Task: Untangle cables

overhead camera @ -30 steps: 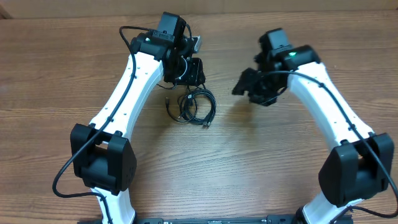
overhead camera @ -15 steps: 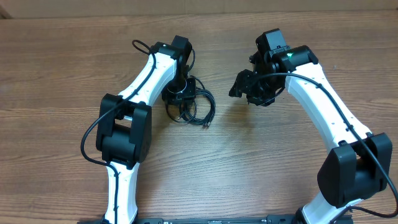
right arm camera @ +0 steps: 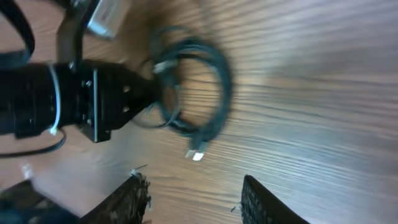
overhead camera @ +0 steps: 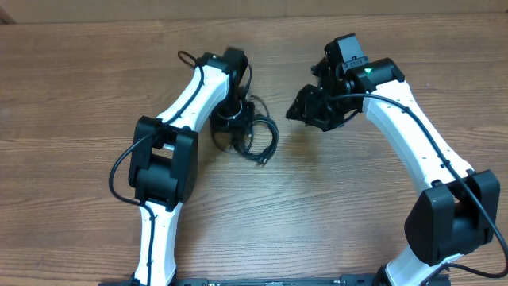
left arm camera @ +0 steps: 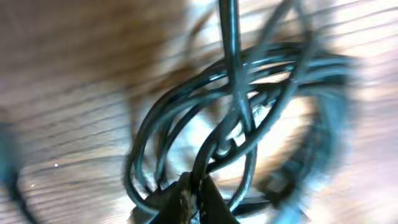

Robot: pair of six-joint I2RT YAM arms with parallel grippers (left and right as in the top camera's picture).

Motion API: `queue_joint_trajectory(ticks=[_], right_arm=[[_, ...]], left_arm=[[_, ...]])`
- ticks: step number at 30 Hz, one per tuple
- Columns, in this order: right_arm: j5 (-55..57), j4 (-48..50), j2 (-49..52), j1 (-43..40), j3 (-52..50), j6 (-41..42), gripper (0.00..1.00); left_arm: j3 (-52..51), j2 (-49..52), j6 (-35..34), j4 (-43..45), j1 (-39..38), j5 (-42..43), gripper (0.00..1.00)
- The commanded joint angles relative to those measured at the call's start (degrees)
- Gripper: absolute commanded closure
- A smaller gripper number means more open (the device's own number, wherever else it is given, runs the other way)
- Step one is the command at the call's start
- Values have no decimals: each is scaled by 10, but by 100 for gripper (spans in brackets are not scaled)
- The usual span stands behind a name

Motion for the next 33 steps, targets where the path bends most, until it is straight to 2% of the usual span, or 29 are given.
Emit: queue_joint_trajectory(ticks=[1,4,8,12,14,16,18,20,24,27,28,29,32,33], right_arm=[[-88,8,-7,3,37,-27,53],[-99,8,-14,3,57,-20,60],[-102,27,-47,-1,101,2,59],[-75,29,-78,-5,112,59,61],[-30,30,-92,-10,112,86,54],[-16,31,-90,-10,111,102,53],[-9,40,-89,-10,111,105,50],[27,47,-87,-10,111,134,42],[40,52,-59,-10,111,145,42],[12,56,-27,-10,111,145,53],[13,46,-19,-10,111,148,60],[30,26,-13,-10,111,164,74],[73,-21,-13,-11,110,175,96],[76,-27,-13,-11,110,175,96]], left_arm=[[80,-141,81,13,6,68,96],[84,-200,79,44,6,79,96],[84,-221,85,61,14,222,96],[83,-221,85,24,19,243,96],[83,-221,81,15,18,273,96],[83,-221,81,14,18,309,96],[83,-221,81,6,18,317,96],[83,-221,81,-3,17,319,96],[83,-221,81,-11,10,319,96],[83,-221,78,-10,-1,318,96],[83,-221,68,-9,-1,315,96],[83,-221,52,-7,0,303,95],[83,-221,-15,2,-1,252,96],[83,-221,-23,7,-1,251,96]])
